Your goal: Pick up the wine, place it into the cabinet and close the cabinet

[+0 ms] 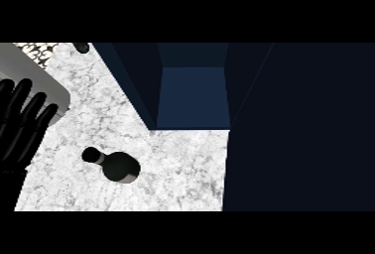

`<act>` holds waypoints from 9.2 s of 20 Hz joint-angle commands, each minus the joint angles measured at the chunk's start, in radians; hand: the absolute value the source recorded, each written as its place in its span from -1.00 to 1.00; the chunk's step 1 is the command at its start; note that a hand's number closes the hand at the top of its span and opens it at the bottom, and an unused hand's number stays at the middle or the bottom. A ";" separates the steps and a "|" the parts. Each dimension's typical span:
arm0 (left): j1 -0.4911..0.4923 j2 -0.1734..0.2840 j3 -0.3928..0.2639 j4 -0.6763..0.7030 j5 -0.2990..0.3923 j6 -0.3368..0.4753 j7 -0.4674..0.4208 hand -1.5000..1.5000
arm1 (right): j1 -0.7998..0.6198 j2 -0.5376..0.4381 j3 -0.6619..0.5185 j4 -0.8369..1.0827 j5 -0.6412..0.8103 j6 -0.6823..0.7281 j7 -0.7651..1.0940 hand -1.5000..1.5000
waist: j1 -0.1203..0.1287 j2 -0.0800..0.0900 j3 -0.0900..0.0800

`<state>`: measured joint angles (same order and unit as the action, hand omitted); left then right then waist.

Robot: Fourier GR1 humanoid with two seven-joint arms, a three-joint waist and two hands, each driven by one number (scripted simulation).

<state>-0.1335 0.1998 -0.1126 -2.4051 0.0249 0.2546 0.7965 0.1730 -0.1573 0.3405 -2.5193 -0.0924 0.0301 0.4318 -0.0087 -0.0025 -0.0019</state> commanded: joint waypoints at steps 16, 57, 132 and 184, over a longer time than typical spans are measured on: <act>0.259 -0.031 0.125 0.357 0.163 -0.267 -0.486 -1.00 | 0.014 -0.027 0.015 -0.253 -0.039 -0.029 0.141 -1.00 | -0.005 -0.001 0.000; 0.144 -0.092 0.167 1.257 0.035 -0.428 -1.086 -1.00 | 0.036 -0.046 -0.002 -0.230 -0.058 -0.030 0.070 -1.00 | -0.003 0.001 0.001; -0.022 -0.200 -0.280 0.768 0.320 0.192 -0.980 1.00 | 0.042 -0.043 -0.124 -0.196 -0.161 0.037 0.090 -1.00 | -0.012 0.001 0.003; -0.751 -0.200 -0.222 1.841 0.859 0.294 -1.314 1.00 | 0.006 0.015 -0.192 -0.107 -0.180 0.125 0.065 -1.00 | -0.033 0.012 0.001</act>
<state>-0.7992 0.0001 -0.3673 -0.6617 0.8603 0.5609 -0.5055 0.1906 -0.1314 0.1911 -2.5068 -0.1371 0.1584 0.4313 -0.0383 0.0046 -0.0001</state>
